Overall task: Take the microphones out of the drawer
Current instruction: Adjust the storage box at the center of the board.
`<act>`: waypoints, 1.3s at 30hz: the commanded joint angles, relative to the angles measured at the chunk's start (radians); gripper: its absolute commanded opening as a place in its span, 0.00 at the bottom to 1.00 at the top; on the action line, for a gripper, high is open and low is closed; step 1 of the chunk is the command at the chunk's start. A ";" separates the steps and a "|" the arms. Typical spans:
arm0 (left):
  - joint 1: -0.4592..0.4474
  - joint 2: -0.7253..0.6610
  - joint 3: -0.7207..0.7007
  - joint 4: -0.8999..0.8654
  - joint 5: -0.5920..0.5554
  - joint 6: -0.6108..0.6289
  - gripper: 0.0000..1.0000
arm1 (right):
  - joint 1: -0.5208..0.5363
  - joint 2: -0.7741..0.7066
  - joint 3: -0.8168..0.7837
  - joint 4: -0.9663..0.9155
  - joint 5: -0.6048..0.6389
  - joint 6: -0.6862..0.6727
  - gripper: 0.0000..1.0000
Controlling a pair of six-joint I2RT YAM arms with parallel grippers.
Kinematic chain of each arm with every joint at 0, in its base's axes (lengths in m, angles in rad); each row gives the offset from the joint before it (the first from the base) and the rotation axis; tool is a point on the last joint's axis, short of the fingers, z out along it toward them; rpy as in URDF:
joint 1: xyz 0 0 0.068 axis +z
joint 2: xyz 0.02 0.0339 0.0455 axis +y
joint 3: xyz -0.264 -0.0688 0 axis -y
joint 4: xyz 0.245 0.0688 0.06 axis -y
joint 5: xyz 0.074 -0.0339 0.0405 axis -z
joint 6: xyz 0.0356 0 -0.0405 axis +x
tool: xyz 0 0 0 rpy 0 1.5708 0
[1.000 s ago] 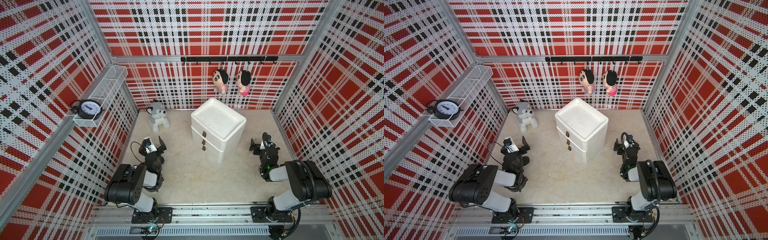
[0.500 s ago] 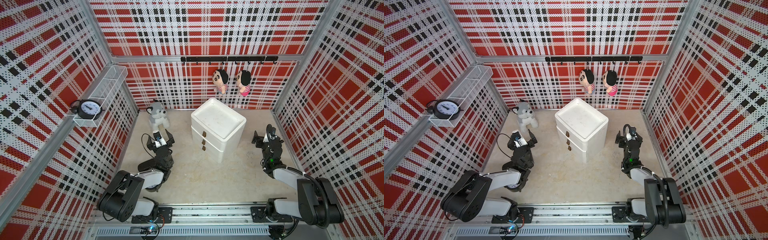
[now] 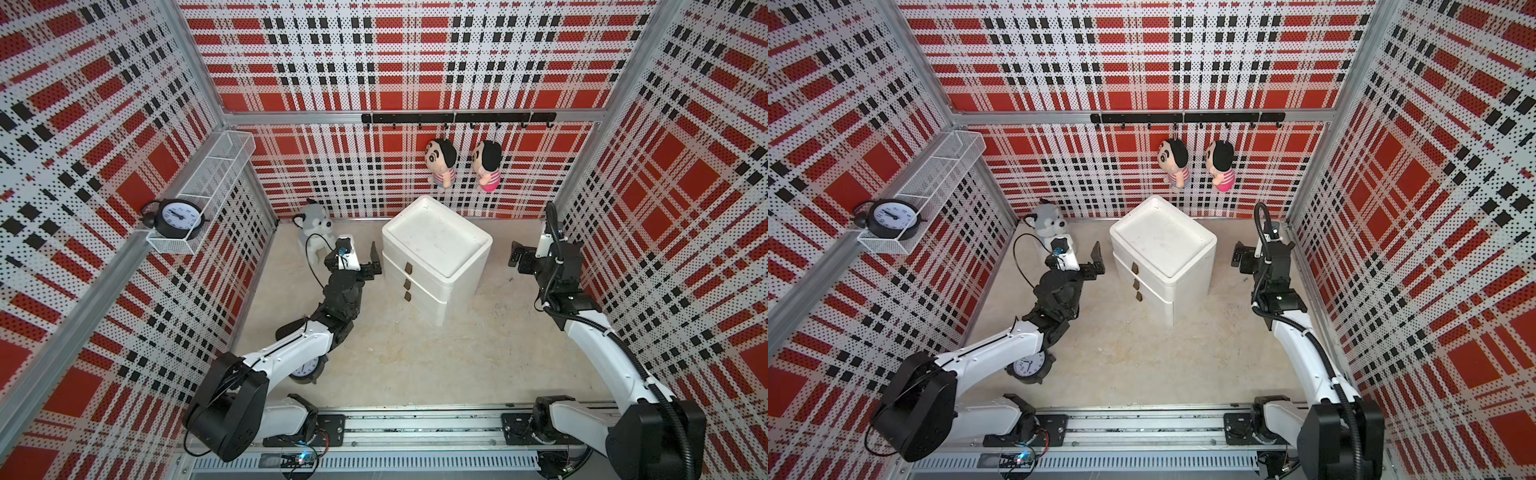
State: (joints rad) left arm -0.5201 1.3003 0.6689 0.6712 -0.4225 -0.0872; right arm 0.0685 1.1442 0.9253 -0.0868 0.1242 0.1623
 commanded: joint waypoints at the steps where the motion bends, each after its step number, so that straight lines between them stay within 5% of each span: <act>1: -0.009 -0.013 0.033 -0.102 0.256 -0.052 0.98 | 0.007 0.001 0.120 -0.236 -0.166 0.003 1.00; 8: -0.015 0.001 0.049 -0.098 0.464 -0.095 0.98 | 0.033 0.114 0.325 -0.417 -0.332 0.000 1.00; 29: -0.023 -0.087 -0.130 0.026 0.469 -0.186 0.98 | 0.198 0.599 0.925 -0.799 -0.249 -0.105 0.91; 39: -0.022 -0.063 -0.130 0.032 0.518 -0.155 0.98 | 0.230 0.765 1.114 -0.868 -0.249 -0.117 0.63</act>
State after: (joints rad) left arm -0.5377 1.2335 0.5411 0.6731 0.0563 -0.2607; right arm 0.2871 1.8950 2.0014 -0.9031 -0.1337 0.0628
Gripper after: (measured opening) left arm 0.983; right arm 0.641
